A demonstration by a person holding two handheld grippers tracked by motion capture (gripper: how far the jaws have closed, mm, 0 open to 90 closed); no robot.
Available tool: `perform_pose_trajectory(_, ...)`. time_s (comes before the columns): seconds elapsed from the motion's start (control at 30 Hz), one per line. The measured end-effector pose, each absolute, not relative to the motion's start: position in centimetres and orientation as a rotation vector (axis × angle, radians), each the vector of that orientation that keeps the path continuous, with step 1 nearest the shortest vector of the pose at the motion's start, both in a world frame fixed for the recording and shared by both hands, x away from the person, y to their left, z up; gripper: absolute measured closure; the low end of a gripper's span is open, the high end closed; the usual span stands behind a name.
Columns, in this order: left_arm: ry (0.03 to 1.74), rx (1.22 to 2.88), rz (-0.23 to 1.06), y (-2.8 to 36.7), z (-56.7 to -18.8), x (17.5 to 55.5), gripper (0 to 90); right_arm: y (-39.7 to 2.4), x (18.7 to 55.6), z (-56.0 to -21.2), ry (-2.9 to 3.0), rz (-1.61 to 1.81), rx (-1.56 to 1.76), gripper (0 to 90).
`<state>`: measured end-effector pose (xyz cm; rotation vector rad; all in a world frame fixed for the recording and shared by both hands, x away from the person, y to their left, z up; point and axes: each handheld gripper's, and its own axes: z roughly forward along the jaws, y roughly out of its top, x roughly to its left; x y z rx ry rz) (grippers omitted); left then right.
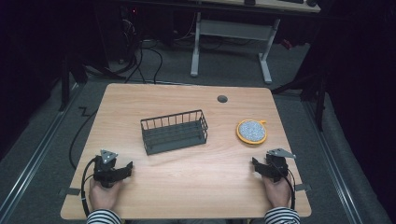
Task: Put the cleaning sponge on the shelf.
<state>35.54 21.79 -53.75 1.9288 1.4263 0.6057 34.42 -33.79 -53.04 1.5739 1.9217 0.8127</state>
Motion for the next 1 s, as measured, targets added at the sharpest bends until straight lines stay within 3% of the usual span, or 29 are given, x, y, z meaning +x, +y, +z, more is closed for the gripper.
perform_pose_trajectory(0.8,1.463,1.904,0.623,21.50,-53.71,35.66,23.4,-33.92,34.52,-52.99,1.935,0.818,1.569,37.2)
perform_pose_trajectory(1.0,1.444,1.913,0.558,21.21,-53.20,35.64,29.5,-33.05,34.97,-52.52,1.981,0.834,1.531,44.7)
